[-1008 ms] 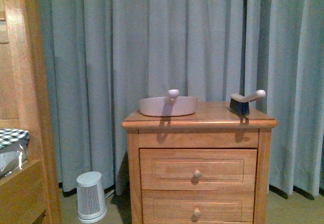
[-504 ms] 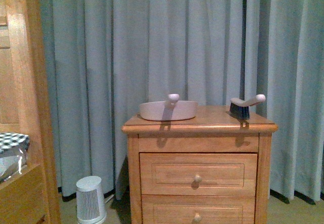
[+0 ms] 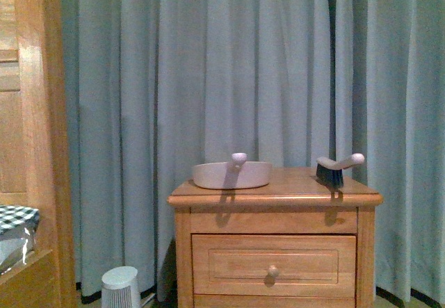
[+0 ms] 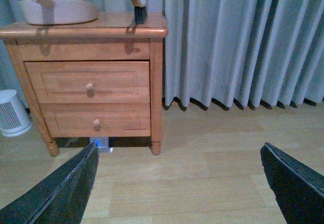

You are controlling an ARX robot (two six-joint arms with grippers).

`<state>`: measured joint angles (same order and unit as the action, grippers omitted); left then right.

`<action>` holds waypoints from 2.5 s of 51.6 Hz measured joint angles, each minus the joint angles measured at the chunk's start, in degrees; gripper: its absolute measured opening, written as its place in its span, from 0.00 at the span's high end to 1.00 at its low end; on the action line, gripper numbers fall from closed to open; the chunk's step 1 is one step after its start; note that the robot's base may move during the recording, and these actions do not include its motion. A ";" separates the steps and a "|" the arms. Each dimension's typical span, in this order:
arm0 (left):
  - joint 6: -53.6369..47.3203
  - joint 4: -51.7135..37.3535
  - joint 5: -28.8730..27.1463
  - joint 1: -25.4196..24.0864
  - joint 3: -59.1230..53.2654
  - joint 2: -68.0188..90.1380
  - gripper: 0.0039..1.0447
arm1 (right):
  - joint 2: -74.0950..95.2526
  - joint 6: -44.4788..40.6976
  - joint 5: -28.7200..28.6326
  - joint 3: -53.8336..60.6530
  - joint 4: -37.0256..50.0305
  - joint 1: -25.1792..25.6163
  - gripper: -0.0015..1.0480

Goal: Clean up trash

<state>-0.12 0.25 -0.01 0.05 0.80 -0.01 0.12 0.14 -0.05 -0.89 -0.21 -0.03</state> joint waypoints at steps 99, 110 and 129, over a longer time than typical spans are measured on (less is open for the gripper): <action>0.00 0.00 0.00 0.00 0.00 0.04 0.07 | 0.00 0.00 0.04 0.00 0.00 0.00 0.07; 0.02 0.00 -0.07 -0.02 0.00 0.00 0.07 | 0.00 0.00 -0.15 0.00 0.00 0.00 0.07; 0.00 0.00 0.00 -0.02 0.00 0.00 0.07 | 0.00 0.02 0.02 0.00 0.00 0.00 0.07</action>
<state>-0.12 0.25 -0.01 0.03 0.80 -0.01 0.12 0.16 -0.03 -0.89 -0.21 -0.03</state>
